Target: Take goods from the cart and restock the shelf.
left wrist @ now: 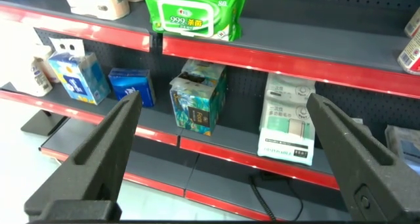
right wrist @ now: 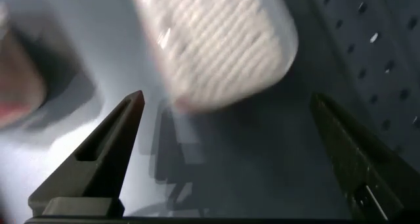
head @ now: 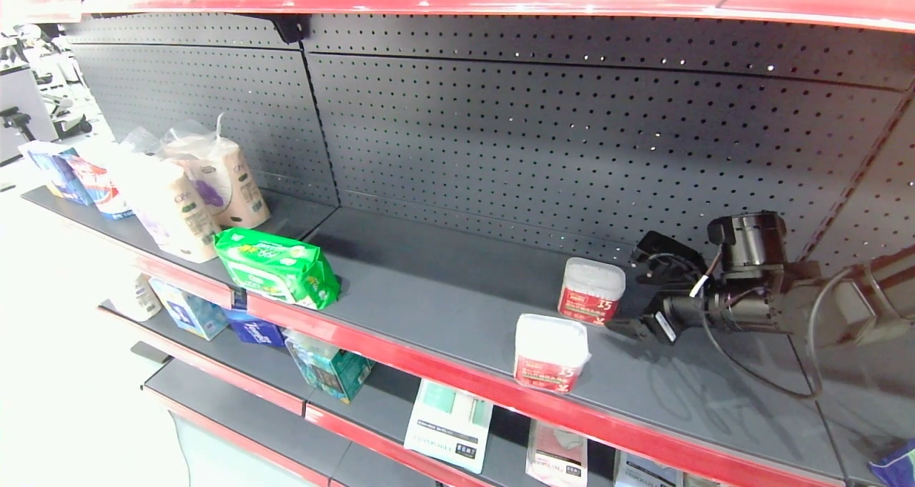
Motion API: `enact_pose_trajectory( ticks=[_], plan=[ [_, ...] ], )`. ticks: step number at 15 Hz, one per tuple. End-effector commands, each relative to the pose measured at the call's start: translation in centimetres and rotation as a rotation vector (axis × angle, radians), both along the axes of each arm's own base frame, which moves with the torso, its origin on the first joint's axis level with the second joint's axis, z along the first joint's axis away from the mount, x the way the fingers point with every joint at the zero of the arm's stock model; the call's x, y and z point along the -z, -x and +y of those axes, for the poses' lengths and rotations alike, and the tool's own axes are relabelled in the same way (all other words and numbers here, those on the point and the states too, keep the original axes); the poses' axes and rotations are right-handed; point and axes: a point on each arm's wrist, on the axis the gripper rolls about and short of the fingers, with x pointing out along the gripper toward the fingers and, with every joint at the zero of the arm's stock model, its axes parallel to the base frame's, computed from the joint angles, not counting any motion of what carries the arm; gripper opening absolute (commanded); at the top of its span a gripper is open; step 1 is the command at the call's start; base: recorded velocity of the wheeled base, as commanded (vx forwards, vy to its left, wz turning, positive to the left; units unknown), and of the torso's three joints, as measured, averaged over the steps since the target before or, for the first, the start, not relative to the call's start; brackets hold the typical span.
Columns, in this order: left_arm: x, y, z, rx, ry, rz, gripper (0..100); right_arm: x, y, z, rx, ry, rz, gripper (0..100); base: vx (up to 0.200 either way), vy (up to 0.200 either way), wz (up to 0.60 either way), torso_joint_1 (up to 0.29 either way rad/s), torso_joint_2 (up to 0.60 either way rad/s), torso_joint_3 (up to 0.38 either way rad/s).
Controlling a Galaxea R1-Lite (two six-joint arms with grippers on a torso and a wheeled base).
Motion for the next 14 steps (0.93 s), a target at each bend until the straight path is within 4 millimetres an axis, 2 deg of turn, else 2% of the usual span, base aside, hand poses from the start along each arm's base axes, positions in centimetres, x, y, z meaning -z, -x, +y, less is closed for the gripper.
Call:
enact_pose_trajectory(
  ticks=[1, 3, 9, 14],
  plan=[
    [0.0, 0.0, 0.0, 0.000, 0.000, 0.002, 100, -0.7, 1.5, -1.3, 0.037, -0.002, -0.003, 100, 0.000, 0.000, 0.00, 0.000, 0.00, 0.000],
    [0.0, 0.0, 0.0, 0.000, 0.000, 0.002, 100, -1.3, 2.7, -1.8, 0.066, -0.023, -0.007, 100, 0.000, 0.000, 0.00, 0.000, 0.00, 0.000],
    [0.0, 0.0, 0.0, 0.000, 0.000, 0.002, 100, -3.7, 9.3, -2.6, 0.143, -0.095, -0.036, 100, 0.000, 0.000, 0.00, 0.000, 0.00, 0.000],
    [0.0, 0.0, 0.0, 0.000, 0.000, 0.002, 100, -5.9, 15.2, -3.4, 0.234, -0.169, -0.144, 100, 0.000, 0.000, 0.00, 0.000, 0.00, 0.000]
  ],
)
